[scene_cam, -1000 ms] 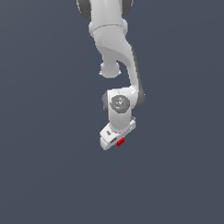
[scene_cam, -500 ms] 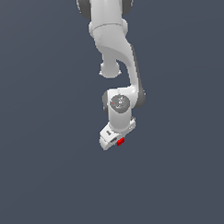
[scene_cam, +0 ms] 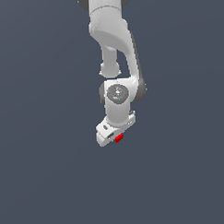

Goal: Pick up the red cube and move it to a goal position.

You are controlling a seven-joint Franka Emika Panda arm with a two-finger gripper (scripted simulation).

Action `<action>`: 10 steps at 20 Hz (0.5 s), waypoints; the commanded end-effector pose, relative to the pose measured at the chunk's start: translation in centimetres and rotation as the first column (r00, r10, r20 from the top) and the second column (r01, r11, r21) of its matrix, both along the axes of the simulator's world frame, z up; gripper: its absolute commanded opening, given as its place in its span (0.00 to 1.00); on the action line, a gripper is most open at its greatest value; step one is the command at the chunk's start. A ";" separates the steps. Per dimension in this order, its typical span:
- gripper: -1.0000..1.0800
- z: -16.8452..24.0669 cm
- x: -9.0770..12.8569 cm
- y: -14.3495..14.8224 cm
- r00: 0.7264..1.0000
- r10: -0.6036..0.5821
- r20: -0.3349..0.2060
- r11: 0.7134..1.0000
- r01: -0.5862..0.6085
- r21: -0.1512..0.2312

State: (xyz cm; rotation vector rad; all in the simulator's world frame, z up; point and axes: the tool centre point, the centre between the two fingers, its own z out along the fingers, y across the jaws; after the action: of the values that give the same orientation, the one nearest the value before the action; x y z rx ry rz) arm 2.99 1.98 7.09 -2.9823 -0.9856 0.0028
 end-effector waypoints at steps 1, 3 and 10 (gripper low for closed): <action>0.00 2.2 0.2 -0.4 1.000 0.000 0.001 1.000 0.000 0.000; 0.00 4.3 0.4 -0.8 1.000 0.000 0.001 1.000 0.000 0.000; 0.00 12.5 1.0 -2.2 1.000 0.001 0.002 1.000 -0.001 0.001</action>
State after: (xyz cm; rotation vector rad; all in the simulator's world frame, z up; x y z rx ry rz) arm 3.91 0.11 17.68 -2.9819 -0.9868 0.0006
